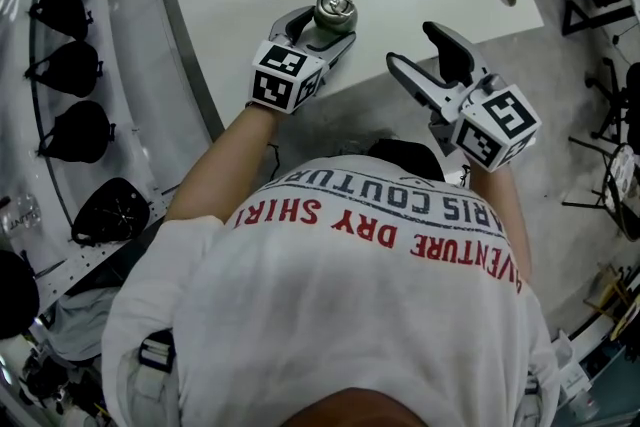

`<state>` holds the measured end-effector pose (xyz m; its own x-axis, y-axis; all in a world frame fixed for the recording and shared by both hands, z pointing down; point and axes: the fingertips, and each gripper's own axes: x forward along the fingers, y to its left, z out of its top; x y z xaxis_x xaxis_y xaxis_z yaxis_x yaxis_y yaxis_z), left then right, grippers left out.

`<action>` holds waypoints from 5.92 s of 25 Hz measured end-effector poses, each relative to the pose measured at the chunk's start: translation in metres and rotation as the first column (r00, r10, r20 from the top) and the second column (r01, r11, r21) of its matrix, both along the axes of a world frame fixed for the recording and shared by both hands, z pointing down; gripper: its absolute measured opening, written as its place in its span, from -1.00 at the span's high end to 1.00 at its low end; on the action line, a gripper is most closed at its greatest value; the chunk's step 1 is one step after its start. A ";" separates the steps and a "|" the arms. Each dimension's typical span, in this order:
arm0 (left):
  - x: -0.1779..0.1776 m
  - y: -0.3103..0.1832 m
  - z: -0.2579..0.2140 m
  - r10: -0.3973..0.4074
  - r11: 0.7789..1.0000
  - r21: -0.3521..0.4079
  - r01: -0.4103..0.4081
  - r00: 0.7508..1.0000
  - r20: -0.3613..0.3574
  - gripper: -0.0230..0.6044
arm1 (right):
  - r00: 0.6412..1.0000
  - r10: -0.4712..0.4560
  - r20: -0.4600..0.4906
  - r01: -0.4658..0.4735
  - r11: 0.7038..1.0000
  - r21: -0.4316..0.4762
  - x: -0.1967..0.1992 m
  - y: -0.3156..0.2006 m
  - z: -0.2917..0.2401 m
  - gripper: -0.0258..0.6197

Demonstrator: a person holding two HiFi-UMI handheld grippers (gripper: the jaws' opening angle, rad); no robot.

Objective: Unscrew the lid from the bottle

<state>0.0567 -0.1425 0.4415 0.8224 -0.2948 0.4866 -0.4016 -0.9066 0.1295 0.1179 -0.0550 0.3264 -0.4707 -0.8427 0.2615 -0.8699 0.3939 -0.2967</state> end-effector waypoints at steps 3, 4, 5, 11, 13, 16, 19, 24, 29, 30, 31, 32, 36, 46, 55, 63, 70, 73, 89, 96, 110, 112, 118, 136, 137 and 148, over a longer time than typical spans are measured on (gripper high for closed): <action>0.001 0.000 -0.001 0.009 1.000 0.015 -0.009 1.000 -0.007 -0.19 | 1.000 -0.015 -0.004 0.015 1.000 -0.007 -0.002 -0.006 0.003 -0.06; 0.001 -0.001 -0.001 0.010 1.000 0.017 -0.010 1.000 -0.008 -0.19 | 1.000 -0.025 -0.003 0.025 1.000 -0.008 -0.004 -0.009 0.003 -0.06; 0.002 0.000 -0.001 0.011 1.000 0.019 -0.011 1.000 -0.009 -0.19 | 0.999 -0.036 -0.002 0.036 0.999 -0.008 -0.006 -0.012 0.004 -0.06; 0.003 0.000 -0.001 0.029 0.999 0.025 -0.029 1.000 -0.008 -0.19 | 0.992 -0.121 -0.029 0.121 0.993 -0.017 -0.023 -0.035 0.011 -0.06; 0.003 -0.001 -0.002 0.035 0.999 0.026 -0.034 0.999 -0.004 -0.19 | 0.986 -0.158 -0.058 0.157 0.987 -0.019 -0.030 -0.043 0.014 -0.05; 0.005 0.000 -0.003 0.042 0.999 0.028 -0.042 0.999 -0.004 -0.19 | 0.980 -0.183 -0.072 0.183 0.983 -0.018 -0.036 -0.054 0.019 -0.05; 0.006 0.000 -0.003 0.043 0.999 0.032 -0.043 0.999 -0.009 -0.19 | 0.973 -0.213 -0.093 0.212 0.977 -0.021 -0.043 -0.067 0.025 -0.05; 0.003 0.001 -0.001 0.036 0.999 0.035 -0.036 0.999 -0.002 -0.19 | 0.944 -0.290 -0.155 0.289 0.957 -0.025 -0.059 -0.084 0.034 -0.05; 0.004 0.001 0.000 0.031 0.999 0.036 -0.031 1.000 0.001 -0.18 | 0.916 -0.336 -0.220 0.338 0.941 -0.030 -0.069 -0.093 0.040 -0.05; 0.004 0.002 0.000 0.027 0.999 0.035 -0.027 1.000 0.003 -0.19 | 0.910 -0.345 -0.228 0.348 0.937 -0.030 -0.072 -0.094 0.041 -0.05; 0.003 0.002 0.001 0.024 0.999 0.033 -0.024 1.000 0.007 -0.19 | 0.906 -0.354 -0.231 0.357 0.934 -0.031 -0.074 -0.094 0.042 -0.05; 0.002 0.002 0.002 0.022 0.999 0.031 -0.023 1.000 0.013 -0.19 | 0.902 -0.362 -0.233 0.365 0.930 -0.033 -0.076 -0.095 0.043 -0.05; 0.002 0.002 0.003 0.021 0.999 0.035 -0.022 0.999 0.029 -0.19 | 0.888 -0.378 -0.263 0.382 0.923 -0.036 -0.079 -0.098 0.046 -0.04; 0.002 0.002 0.003 0.022 1.000 0.020 -0.023 0.998 0.061 -0.18 | 0.870 -0.378 -0.317 0.388 0.921 -0.035 -0.077 -0.102 0.048 0.10; 0.001 0.002 0.004 0.055 0.998 0.004 -0.056 0.994 0.097 -0.18 | 0.786 -0.512 -0.346 0.525 0.849 -0.064 -0.081 -0.098 0.050 0.10; -0.002 0.004 0.005 0.134 0.991 0.005 -0.135 0.984 0.114 -0.16 | 0.661 -0.666 -0.347 0.686 0.723 -0.082 -0.084 -0.094 0.050 0.10; -0.004 0.004 0.005 0.197 0.980 0.005 -0.199 0.974 0.112 -0.16 | 0.476 -0.805 -0.355 0.840 0.535 -0.088 -0.087 -0.088 0.050 0.10; -0.003 0.004 0.004 0.219 0.975 0.006 -0.221 0.969 0.119 -0.16 | 0.382 -0.845 -0.374 0.893 0.442 -0.086 -0.087 -0.085 0.049 0.10; -0.003 0.006 0.005 0.286 0.958 -0.006 -0.288 0.947 0.150 -0.15 | 0.119 -0.926 -0.359 0.980 0.167 -0.105 -0.090 -0.076 0.048 0.10; -0.003 0.006 0.005 0.264 0.964 -0.004 -0.266 0.954 0.145 -0.15 | 0.250 -0.921 -0.299 0.957 0.281 -0.067 -0.086 -0.074 0.041 -0.01; -0.003 0.006 0.005 0.107 0.994 0.018 -0.108 0.992 0.062 -0.15 | 0.821 -0.492 -0.290 0.533 0.843 0.077 -0.056 -0.081 0.040 -0.01; -0.003 0.005 0.005 0.075 0.997 0.020 -0.076 0.996 0.053 -0.15 | 0.863 -0.429 -0.267 0.464 0.882 0.084 -0.057 -0.078 0.043 -0.01; -0.002 0.006 0.005 -0.002 1.000 0.028 0.001 0.999 0.040 -0.15 | 0.926 -0.283 -0.252 0.310 0.948 0.075 -0.062 -0.077 0.054 -0.01; 0.003 0.004 0.003 -0.080 0.996 0.033 0.079 0.996 0.029 -0.15 | 0.945 -0.169 -0.279 0.201 0.976 0.088 -0.062 -0.089 0.055 0.19; 0.004 0.004 0.003 -0.077 0.997 0.033 0.076 0.997 0.029 -0.15 | 0.943 -0.174 -0.283 0.206 0.975 0.087 -0.062 -0.089 0.055 0.19; 0.004 0.006 0.003 -0.003 1.000 0.028 0.001 0.998 0.058 -0.15 | 0.890 -0.332 -0.313 0.368 0.928 0.063 -0.061 -0.086 0.056 0.20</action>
